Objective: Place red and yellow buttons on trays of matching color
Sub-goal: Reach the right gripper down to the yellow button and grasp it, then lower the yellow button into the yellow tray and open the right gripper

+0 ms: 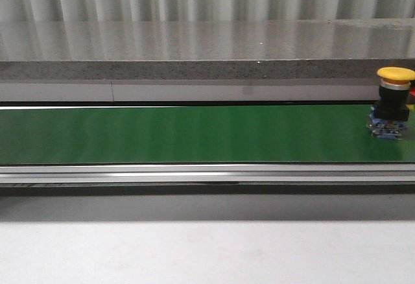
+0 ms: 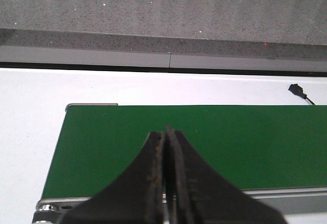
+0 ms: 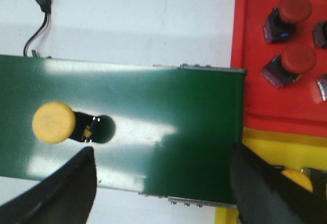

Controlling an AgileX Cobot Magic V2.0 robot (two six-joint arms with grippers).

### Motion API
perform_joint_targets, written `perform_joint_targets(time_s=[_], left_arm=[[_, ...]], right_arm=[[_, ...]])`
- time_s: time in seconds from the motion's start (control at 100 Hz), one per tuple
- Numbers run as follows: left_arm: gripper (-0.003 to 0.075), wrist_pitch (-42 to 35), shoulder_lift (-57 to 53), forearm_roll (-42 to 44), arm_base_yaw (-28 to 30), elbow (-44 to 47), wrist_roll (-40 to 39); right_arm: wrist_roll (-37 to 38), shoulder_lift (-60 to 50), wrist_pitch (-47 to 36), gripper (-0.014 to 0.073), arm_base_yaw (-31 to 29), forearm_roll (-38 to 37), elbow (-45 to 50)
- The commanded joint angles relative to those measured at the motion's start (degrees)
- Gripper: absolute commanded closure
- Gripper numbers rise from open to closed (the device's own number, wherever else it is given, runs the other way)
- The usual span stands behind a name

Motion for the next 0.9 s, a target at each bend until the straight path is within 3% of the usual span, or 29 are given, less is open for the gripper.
perform_joint_targets(time_s=[0.0, 0.41, 0.89], left_arm=[[0.074, -4.4, 0.2, -0.7, -0.6, -1.4, 0.0], [0.074, -4.4, 0.2, -0.7, -0.6, -1.4, 0.0], [0.074, -4.4, 0.2, -0.7, -0.6, -1.4, 0.0]], right_arm=[[-1.5, -2.2, -4.4, 0.0048, 0.8, 1.6, 2.1], [-5.0, 1.6, -8.4, 0.0048, 9.0, 1.6, 9.5], [-5.1, 10.0, -19.5, 0.0055, 10.2, 1.6, 9.5]])
